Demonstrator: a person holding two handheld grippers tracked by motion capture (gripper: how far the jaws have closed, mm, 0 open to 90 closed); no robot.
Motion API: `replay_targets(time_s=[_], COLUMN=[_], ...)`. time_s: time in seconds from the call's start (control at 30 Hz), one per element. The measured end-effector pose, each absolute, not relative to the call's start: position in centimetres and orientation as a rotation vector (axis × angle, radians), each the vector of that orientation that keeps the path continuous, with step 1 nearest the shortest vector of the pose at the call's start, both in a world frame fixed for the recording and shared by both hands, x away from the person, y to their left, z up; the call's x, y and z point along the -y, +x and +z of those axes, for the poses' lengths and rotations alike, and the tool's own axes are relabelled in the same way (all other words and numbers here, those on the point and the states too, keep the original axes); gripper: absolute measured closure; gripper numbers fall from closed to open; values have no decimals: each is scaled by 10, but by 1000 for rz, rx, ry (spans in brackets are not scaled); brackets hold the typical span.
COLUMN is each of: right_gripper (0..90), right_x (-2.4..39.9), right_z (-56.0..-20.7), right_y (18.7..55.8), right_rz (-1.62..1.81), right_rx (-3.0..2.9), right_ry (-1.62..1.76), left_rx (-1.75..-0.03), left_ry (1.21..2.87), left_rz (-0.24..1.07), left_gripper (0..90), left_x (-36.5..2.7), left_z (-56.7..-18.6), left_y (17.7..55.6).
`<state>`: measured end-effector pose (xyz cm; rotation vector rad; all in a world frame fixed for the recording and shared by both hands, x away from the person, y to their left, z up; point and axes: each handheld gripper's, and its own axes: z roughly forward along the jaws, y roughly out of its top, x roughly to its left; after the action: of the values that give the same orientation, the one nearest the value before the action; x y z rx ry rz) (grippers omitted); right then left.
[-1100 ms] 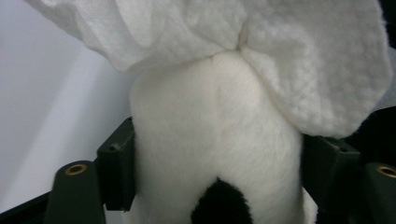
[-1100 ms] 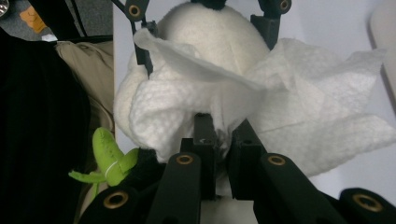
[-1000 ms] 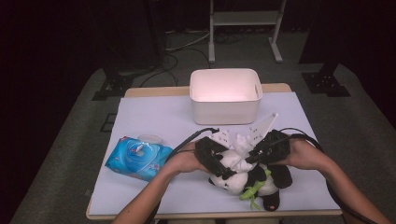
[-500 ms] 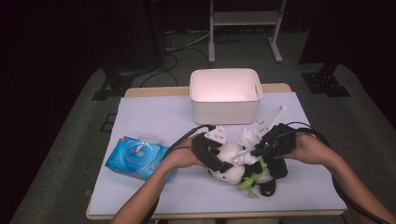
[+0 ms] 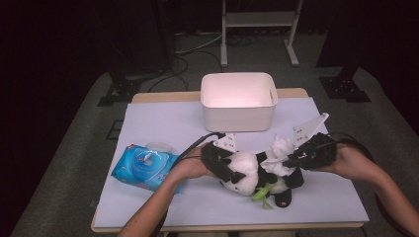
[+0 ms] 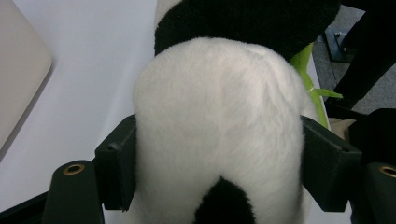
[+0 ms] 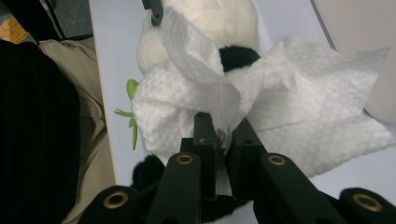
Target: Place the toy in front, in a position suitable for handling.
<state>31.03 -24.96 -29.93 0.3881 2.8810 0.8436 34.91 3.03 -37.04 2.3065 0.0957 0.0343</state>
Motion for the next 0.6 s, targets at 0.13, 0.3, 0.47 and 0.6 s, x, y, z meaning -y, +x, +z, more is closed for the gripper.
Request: replay_targets(time_s=[0.13, 0.3, 0.47, 0.6], right_gripper=[825, 825, 826, 827], right_x=[258, 263, 259, 256], right_z=[-300, -305, -311, -312], right_y=[308, 307, 306, 302], right_rz=[852, 887, 881, 873], right_rx=[-2873, -2875, -2882, -2886], right_ry=[413, 433, 424, 400], left_rx=[-106, -126, -166, -176], left_ry=[2314, 2323, 2347, 2361], left_rz=[32, 18, 0, -25], left_gripper=[227, 188, 141, 133], left_x=[-29, -28, -26, -28], left_z=[-370, -369, -364, -360], left_y=[350, 350, 349, 349])
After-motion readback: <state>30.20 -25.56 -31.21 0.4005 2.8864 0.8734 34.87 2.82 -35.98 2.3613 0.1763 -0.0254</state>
